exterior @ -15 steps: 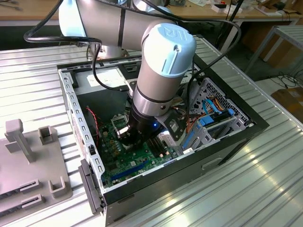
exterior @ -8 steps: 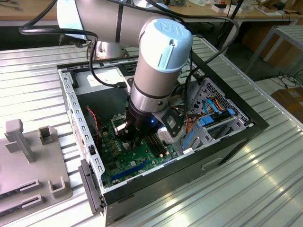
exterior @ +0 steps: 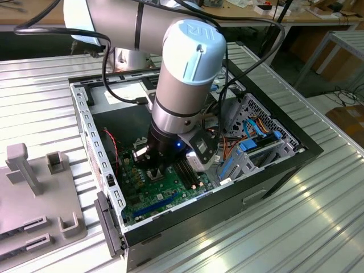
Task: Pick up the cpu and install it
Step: 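Place the cpu into insertion slot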
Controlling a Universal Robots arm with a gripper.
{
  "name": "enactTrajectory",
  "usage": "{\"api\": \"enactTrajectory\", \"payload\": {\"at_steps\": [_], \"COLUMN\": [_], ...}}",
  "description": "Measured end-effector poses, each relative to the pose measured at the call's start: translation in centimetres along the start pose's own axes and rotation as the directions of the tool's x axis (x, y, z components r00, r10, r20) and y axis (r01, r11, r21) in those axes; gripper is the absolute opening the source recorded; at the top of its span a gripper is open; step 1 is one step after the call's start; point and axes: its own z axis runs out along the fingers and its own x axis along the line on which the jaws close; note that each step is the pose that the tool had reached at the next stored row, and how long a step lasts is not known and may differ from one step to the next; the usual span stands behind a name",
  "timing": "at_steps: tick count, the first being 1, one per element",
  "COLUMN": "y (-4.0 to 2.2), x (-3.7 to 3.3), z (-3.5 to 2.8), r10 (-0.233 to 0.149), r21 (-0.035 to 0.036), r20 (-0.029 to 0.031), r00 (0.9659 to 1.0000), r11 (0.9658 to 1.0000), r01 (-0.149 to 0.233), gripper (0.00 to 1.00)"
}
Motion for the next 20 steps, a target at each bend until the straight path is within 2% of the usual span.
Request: {"api": "enactTrajectory", "payload": {"at_steps": [5, 12, 13, 16, 20], "y": [0.06, 0.09, 0.09, 0.19, 0.54], "x": [0.86, 0.92, 0.92, 0.69, 0.34], "z": [-0.15, -0.15, -0.15, 0.01, 0.29], "r10": [0.000, 0.000, 0.000, 0.000, 0.000], "r21": [-0.0001, 0.0001, 0.0001, -0.0001, -0.0001], "r20": [0.0000, -0.0001, -0.0001, 0.0000, 0.0000], "r00": [1.0000, 1.0000, 1.0000, 1.0000, 1.0000], "r11": [1.0000, 1.0000, 1.0000, 1.0000, 1.0000], "r01": [0.000, 0.000, 0.000, 0.000, 0.000], "gripper": [0.28, 0.28, 0.29, 0.47, 0.47]}}
